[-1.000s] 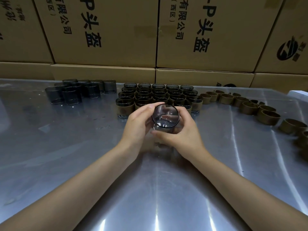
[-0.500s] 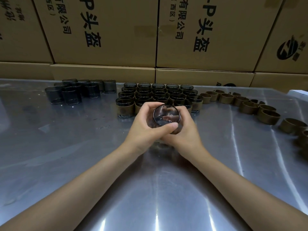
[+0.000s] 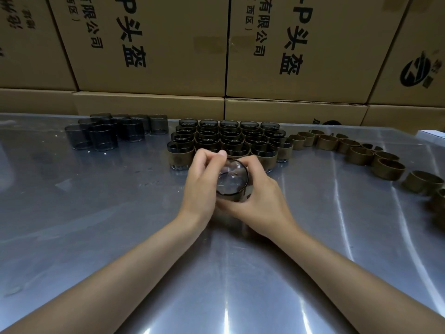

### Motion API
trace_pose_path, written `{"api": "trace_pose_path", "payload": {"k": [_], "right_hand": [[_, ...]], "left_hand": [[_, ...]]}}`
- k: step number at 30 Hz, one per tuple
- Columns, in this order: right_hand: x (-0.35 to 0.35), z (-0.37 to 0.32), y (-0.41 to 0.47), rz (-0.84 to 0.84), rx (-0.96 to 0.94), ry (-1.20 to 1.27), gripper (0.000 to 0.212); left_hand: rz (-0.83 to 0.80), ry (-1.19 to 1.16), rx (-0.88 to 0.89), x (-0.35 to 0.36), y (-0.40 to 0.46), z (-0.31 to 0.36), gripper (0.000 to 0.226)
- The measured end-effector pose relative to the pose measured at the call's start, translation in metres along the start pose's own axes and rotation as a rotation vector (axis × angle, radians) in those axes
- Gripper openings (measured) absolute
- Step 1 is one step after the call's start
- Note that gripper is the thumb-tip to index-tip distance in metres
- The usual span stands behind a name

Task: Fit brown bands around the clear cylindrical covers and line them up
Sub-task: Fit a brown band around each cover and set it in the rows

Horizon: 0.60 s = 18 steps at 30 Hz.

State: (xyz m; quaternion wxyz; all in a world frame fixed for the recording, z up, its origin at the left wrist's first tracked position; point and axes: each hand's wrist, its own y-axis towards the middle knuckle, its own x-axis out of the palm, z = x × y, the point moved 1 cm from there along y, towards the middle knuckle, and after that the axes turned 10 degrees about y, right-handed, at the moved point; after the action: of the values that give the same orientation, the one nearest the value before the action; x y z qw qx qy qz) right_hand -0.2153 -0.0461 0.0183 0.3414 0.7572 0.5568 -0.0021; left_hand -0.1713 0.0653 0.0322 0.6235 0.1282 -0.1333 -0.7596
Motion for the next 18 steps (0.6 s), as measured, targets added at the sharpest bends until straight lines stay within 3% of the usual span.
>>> {"api": "trace_pose_path", "payload": {"k": [4,7,11,13,18], "right_hand": [[-0.003,0.008,0.008,0.07,0.113,0.107,0.045],[-0.009,0.01,0.011,0.076,0.284,0.414,0.04],[-0.016,0.007,0.016,0.084,0.519,0.744,0.068],[-0.017,0.005,0.017,-0.017,0.614,0.825,0.085],[-0.021,0.0,0.012,-0.289,0.725,1.072,0.082]], "left_hand": [[-0.199,-0.038,0.001,0.003,-0.003,-0.006,0.024],[-0.257,0.04,0.08,0.001,-0.005,-0.008,0.051],[-0.223,0.356,0.34,-0.001,-0.006,-0.007,0.071],[-0.2,0.421,0.406,0.001,-0.008,-0.006,0.071],[-0.117,0.335,0.413,0.0,-0.009,0.003,0.058]]}}
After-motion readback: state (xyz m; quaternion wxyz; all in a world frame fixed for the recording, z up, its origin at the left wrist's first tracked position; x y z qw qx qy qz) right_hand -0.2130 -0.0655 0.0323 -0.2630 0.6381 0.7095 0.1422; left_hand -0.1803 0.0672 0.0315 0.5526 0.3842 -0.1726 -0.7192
